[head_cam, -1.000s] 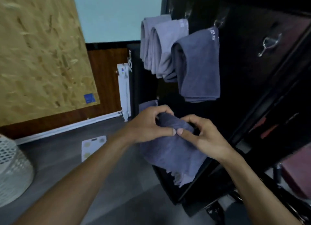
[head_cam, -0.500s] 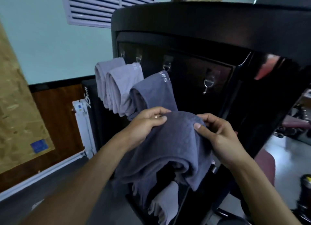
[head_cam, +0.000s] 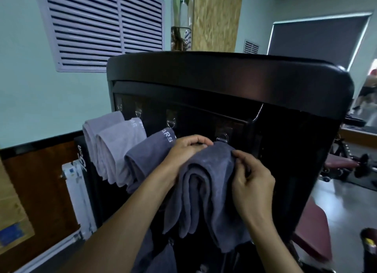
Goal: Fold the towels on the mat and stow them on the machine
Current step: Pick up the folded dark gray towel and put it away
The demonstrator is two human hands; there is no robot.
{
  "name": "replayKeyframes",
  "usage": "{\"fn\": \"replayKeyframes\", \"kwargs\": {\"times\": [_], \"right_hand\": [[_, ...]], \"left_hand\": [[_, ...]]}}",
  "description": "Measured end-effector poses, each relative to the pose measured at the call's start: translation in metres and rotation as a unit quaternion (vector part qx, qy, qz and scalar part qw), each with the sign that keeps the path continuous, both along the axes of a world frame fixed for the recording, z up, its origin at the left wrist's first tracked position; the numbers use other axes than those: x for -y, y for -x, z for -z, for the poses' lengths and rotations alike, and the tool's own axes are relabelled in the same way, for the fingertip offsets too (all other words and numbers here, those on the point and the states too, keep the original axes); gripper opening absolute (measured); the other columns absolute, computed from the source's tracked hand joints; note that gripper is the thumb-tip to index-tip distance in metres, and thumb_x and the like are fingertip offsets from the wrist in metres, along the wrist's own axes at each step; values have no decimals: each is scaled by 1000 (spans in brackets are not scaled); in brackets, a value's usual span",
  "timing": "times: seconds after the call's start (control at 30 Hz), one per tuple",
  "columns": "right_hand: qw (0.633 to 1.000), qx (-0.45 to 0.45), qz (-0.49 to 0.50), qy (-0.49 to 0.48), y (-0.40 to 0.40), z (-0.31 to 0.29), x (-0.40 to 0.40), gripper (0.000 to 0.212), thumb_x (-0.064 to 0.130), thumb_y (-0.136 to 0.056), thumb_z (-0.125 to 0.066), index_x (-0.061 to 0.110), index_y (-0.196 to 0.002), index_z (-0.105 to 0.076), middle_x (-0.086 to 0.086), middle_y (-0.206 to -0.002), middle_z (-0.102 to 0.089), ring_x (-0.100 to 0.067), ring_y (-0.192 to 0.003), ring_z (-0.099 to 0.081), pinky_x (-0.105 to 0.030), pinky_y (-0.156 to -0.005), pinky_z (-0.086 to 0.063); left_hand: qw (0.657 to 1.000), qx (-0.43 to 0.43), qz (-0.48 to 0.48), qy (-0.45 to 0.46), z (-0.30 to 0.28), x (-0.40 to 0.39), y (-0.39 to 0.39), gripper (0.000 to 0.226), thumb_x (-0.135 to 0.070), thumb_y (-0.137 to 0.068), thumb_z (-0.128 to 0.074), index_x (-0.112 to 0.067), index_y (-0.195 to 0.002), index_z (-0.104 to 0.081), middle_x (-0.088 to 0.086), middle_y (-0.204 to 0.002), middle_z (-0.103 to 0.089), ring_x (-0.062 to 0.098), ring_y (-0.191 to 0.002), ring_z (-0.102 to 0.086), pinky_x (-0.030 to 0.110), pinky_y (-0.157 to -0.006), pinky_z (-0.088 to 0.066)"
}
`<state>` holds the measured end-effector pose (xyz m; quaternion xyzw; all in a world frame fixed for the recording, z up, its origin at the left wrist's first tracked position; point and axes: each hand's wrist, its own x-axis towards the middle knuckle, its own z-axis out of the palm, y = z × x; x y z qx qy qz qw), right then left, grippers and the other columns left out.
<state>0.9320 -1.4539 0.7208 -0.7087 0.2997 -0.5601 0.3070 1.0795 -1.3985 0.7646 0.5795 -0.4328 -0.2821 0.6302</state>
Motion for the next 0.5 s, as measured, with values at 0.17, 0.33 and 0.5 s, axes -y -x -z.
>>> {"fn": "replayKeyframes", "kwargs": {"times": [0.17, 0.33, 0.5], "right_hand": [[999, 12, 31, -32, -8, 11, -6, 29, 17, -96, -49, 28, -116, -68, 2, -89, -67, -15, -78, -64, -45, -80, -56], [987, -93, 119, 48, -5, 8, -17, 29, 37, -96, -51, 25, -115, -70, 3, -107, -48, -18, -99, -48, -38, -86, -45], [986, -156, 30, 42, -3, 7, -20, 44, 43, -99, -40, 18, -129, -61, 4, -110, -54, -14, -99, -56, -23, -80, -39]], "left_hand": [[983, 183, -28, -19, -1, -14, -9, 19, -49, -79, -67, -37, -89, -77, -21, -106, -53, 3, -113, -53, 25, -100, -38], [961, 263, 53, -75, -10, -25, -9, 58, -60, -68, -63, -31, -119, -67, -19, -119, -56, -3, -116, -52, 32, -109, -38], [942, 291, 82, -146, -3, -33, -4, 85, -68, -58, -63, -44, -137, -44, -21, -133, -48, 2, -125, -46, 38, -108, -39]]}}
